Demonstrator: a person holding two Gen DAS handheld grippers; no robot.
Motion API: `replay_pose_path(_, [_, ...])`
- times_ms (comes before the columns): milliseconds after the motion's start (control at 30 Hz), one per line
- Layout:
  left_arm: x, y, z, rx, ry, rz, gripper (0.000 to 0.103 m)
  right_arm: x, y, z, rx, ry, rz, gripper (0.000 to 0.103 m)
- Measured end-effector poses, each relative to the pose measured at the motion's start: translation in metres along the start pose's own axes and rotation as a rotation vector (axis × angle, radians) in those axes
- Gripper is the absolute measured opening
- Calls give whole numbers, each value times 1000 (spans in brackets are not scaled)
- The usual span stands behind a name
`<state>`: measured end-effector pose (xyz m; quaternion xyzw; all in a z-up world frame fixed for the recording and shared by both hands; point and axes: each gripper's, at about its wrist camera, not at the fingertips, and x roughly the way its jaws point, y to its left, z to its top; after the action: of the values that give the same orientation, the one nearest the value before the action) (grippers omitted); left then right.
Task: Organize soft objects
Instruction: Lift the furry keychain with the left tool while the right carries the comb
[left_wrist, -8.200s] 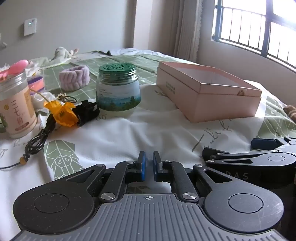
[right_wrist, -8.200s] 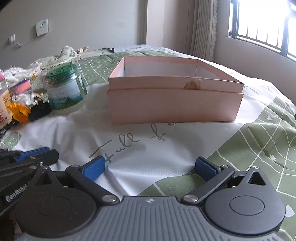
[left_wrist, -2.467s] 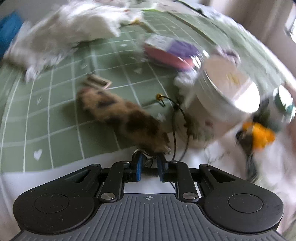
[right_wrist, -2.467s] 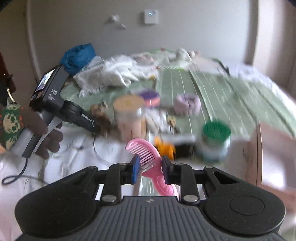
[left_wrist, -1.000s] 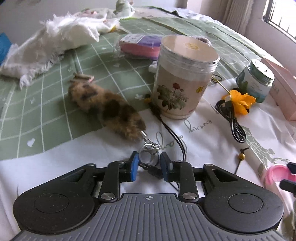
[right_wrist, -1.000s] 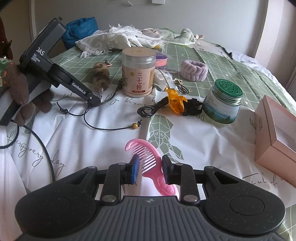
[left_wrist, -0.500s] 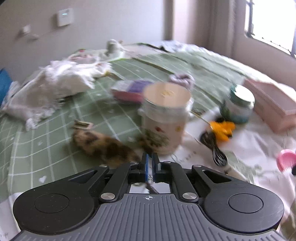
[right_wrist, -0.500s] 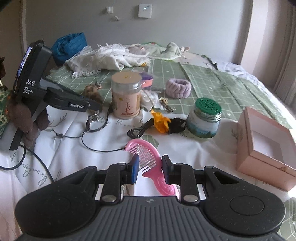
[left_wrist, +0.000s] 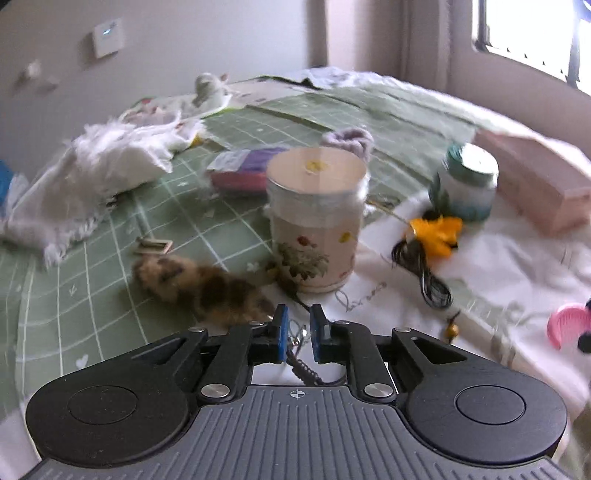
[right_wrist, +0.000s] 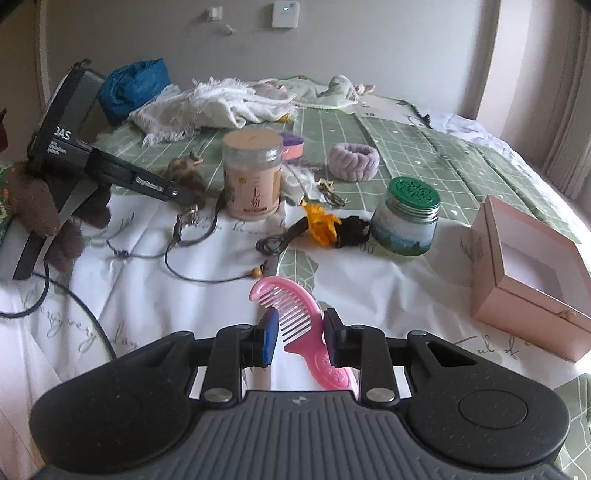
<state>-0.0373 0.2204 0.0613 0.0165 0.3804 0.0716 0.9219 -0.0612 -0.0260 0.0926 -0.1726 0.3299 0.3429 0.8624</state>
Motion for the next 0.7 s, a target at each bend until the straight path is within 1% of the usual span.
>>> replay_pose_path(200, [28, 0, -11, 23, 85, 54, 17, 9, 0, -7, -6, 22, 19, 26])
replay_pose_path(233, [32, 0, -14, 26, 81, 61, 20, 10, 0, -8, -8, 24, 21, 26])
replay_pose_path(300, [36, -3, -19, 37, 53, 82, 19, 12, 1, -10, -9, 29, 28, 26])
replay_pose_path(367, [36, -7, -19, 68, 55, 96, 19, 14, 1, -10, -9, 34, 33, 26])
replay_pose_path(500, [37, -6, -18, 90, 50, 76, 18, 16, 3, -12, -13, 40, 36, 26])
replay_pose_path(567, [40, -9, -16, 133, 32, 75, 16, 16, 3, -12, -15, 43, 38, 26])
replay_pose_path(633, [42, -18, -17, 215, -3, 97, 15, 16, 4, -13, -20, 44, 33, 26])
replay_pose_path(700, [42, -26, -17, 274, -44, 114, 9, 15, 4, -12, -24, 41, 22, 26])
